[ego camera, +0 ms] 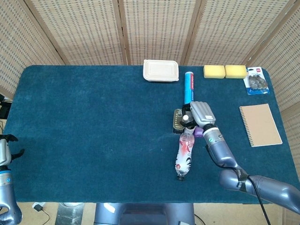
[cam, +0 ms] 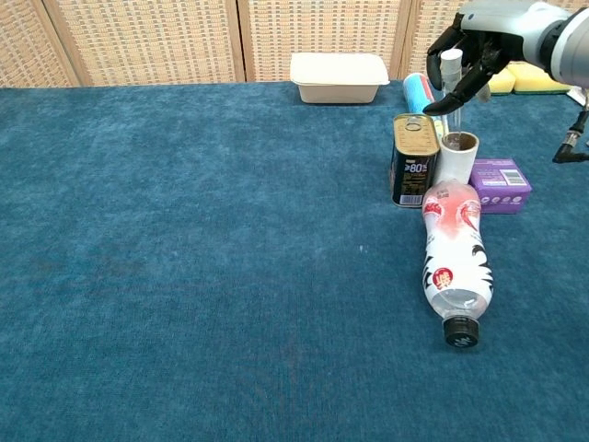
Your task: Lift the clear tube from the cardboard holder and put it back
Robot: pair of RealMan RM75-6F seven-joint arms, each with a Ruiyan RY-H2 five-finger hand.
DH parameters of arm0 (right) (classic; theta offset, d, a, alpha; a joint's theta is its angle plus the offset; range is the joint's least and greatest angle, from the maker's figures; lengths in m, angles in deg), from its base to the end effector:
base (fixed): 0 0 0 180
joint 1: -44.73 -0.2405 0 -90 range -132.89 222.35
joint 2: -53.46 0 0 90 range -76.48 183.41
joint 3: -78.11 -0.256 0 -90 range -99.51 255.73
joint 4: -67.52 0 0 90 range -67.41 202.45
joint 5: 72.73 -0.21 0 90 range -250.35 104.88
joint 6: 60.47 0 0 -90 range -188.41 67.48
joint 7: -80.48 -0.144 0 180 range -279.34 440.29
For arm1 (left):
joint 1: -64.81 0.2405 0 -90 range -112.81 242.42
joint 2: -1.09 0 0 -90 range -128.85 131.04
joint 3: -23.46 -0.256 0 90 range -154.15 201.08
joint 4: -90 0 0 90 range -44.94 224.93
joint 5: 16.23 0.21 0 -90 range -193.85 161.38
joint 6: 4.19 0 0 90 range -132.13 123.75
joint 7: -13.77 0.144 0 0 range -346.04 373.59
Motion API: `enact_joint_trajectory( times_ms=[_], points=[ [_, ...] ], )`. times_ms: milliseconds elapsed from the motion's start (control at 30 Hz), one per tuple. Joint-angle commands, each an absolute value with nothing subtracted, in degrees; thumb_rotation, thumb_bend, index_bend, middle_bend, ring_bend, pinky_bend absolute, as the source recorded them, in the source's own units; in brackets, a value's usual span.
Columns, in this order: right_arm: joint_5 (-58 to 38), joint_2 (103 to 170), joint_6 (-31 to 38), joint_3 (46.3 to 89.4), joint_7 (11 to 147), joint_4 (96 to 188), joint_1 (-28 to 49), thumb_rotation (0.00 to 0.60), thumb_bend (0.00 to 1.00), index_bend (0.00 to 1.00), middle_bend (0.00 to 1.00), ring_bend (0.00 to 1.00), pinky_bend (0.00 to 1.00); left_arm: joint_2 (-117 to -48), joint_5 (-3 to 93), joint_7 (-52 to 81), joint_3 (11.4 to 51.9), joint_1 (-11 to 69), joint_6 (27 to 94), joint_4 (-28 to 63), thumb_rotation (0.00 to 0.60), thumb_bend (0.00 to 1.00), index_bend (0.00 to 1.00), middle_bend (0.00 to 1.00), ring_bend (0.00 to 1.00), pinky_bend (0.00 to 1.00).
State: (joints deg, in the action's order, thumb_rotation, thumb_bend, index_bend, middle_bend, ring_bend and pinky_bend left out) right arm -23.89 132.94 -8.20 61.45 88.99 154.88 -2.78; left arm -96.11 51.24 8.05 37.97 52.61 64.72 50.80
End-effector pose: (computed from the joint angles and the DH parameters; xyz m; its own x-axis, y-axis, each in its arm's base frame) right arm -0.1378 -0.3970 0.0503 0.1697 -0.2618 0.9501 -0.9766 -0.1742 0.1264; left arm -0.4334 0.2488 0.0891 0.4769 -0.0093 0.8789 0.8071 0.4007 -0.4337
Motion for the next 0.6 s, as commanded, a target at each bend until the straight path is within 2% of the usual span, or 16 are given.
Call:
enact_joint_trajectory(
  times_ms=[33, 400, 600],
  points=[
    [-22.87, 132.47, -8.33, 61.65, 88.24, 154.76, -2.29, 0.600, 0.26, 0.58, 0.59, 0.58, 0.58, -96.11, 51.23, 8.04, 37.97, 52.60, 64.69, 50.83, 0.600, 0.16, 0.48, 0.45, 0.25, 0.34],
    [-19.40, 130.06, -3.88, 61.29, 89.47, 156.63, -0.57, 0.600, 0.25, 0.45, 0.43, 0.41, 0.43, -96.08, 51.50, 7.90, 37.86, 52.27, 64.40, 50.99, 0.600, 0.16, 0.48, 0.45, 0.25, 0.34],
    [-18.55, 127.63, -3.20, 61.35, 88.76, 159.20, 0.99, 0.600, 0.24, 0.43, 0.41, 0.39, 0.42, -96.06, 51.96, 7.58, 37.66, 51.81, 64.08, 51.32, 0.600, 0.16, 0.48, 0.45, 0.25, 0.34]
  ],
)
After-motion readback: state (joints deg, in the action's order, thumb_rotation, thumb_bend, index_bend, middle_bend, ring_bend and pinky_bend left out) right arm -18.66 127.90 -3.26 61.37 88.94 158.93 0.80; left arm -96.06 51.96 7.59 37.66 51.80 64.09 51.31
